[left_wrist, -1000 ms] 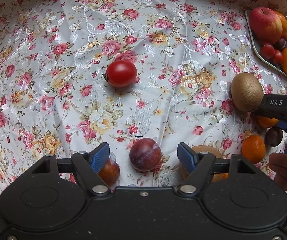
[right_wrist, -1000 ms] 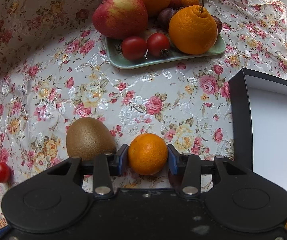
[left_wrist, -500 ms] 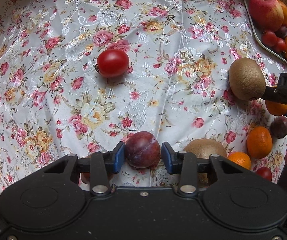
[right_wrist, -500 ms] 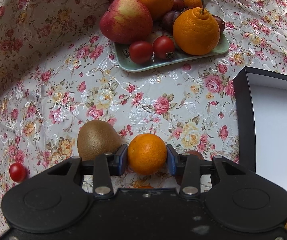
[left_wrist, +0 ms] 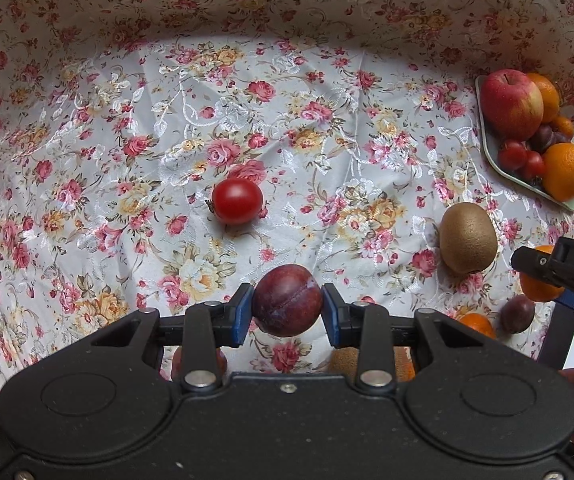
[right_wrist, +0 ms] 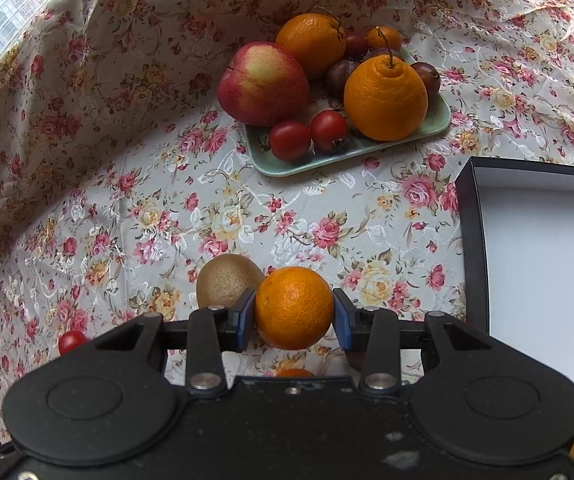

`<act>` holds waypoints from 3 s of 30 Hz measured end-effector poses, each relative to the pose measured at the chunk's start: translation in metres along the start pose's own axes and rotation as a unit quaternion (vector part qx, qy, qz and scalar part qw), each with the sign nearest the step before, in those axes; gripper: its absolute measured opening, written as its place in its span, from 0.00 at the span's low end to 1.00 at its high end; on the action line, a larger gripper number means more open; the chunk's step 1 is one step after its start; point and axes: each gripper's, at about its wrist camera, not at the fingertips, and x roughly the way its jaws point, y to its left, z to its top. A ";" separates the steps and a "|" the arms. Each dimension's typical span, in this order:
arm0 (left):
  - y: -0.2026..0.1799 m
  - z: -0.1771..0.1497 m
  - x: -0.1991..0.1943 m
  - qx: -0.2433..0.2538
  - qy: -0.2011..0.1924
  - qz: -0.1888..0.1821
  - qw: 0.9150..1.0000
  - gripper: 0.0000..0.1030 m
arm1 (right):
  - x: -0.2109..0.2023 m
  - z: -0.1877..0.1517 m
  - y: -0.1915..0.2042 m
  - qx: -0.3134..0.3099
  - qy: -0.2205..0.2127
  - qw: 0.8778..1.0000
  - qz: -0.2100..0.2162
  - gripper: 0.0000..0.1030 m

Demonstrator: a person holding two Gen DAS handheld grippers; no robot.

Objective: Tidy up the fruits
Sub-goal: 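Carry the plum in the left tool while the right tool carries the mandarin into the box, then open the right tool releasing the mandarin while the left tool releases the plum in the box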

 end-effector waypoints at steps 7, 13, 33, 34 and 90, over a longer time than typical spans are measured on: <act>-0.019 -0.017 -0.008 0.007 0.001 -0.003 1.000 0.44 | -0.018 -0.013 -0.020 0.002 -0.001 1.000 0.006 0.41; -0.050 -0.036 -0.016 0.035 0.004 -0.011 0.999 0.44 | -0.029 -0.026 -0.043 0.006 -0.004 1.000 0.000 0.41; -0.180 -0.076 -0.025 0.153 -0.013 -0.026 0.988 0.44 | -0.057 -0.032 -0.155 0.081 -0.014 0.996 -0.036 0.41; -0.185 -0.077 -0.025 0.157 -0.014 -0.027 0.987 0.44 | -0.059 -0.031 -0.163 0.088 -0.014 0.995 -0.036 0.41; -0.314 -0.126 -0.002 0.232 -0.007 -0.042 0.972 0.51 | -0.085 -0.044 -0.320 0.139 -0.036 0.984 -0.110 0.41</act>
